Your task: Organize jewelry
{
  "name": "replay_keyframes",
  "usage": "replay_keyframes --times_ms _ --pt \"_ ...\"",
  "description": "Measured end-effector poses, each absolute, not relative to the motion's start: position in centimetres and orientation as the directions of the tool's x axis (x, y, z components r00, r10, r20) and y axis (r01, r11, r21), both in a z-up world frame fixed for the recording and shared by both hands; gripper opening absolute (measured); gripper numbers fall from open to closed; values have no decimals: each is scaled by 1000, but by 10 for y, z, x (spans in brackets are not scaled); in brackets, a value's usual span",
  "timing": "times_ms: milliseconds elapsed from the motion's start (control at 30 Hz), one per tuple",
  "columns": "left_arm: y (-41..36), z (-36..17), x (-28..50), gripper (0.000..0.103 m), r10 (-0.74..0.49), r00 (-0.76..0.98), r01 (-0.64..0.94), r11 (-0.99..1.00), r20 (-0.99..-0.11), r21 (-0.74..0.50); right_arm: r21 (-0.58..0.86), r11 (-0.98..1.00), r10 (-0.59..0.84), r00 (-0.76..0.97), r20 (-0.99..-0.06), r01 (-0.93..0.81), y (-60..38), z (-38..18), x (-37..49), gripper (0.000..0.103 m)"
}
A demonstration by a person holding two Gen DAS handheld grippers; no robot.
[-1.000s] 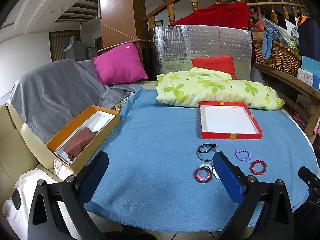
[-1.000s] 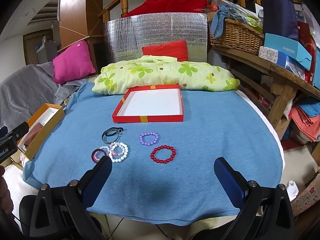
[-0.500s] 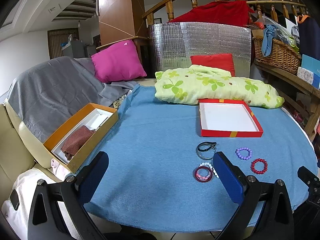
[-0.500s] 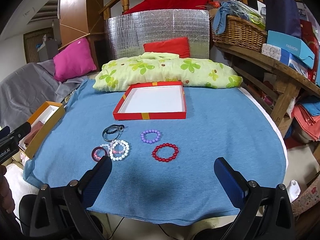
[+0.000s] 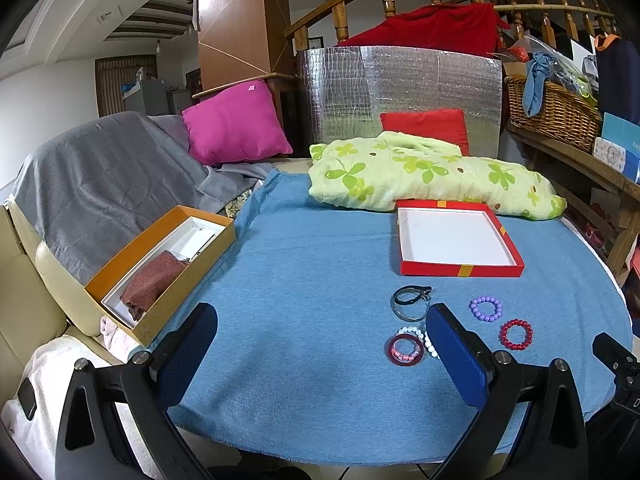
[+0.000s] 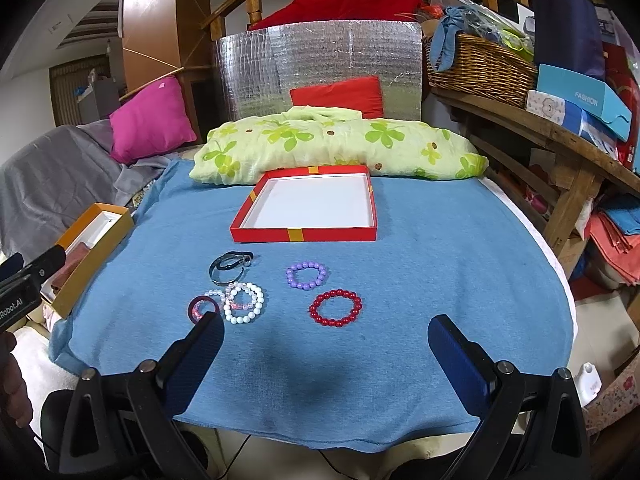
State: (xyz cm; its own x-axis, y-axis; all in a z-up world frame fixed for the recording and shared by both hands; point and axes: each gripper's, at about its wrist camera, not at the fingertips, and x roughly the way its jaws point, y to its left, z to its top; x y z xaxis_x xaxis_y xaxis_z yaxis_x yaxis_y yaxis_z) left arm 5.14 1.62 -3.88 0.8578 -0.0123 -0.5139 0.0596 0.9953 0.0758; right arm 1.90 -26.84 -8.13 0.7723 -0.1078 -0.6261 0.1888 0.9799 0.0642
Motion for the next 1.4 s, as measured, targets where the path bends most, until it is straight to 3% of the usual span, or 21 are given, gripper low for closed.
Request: replay_keyframes --times_ms 1033,1133,1300,1400 --pt "28 -60 70 103 -23 835 79 994 -550 78 63 983 -89 756 -648 170 -266 -96 29 102" --pt "31 -84 86 103 -65 792 138 988 -607 75 76 988 -49 748 -662 132 -275 -110 35 94" --pt "41 -136 119 103 -110 672 207 977 -732 44 109 990 21 667 -744 91 -300 -145 64 60" --pt "44 -156 139 103 -153 597 219 975 -788 -23 140 986 55 629 -775 87 -313 -161 90 51"
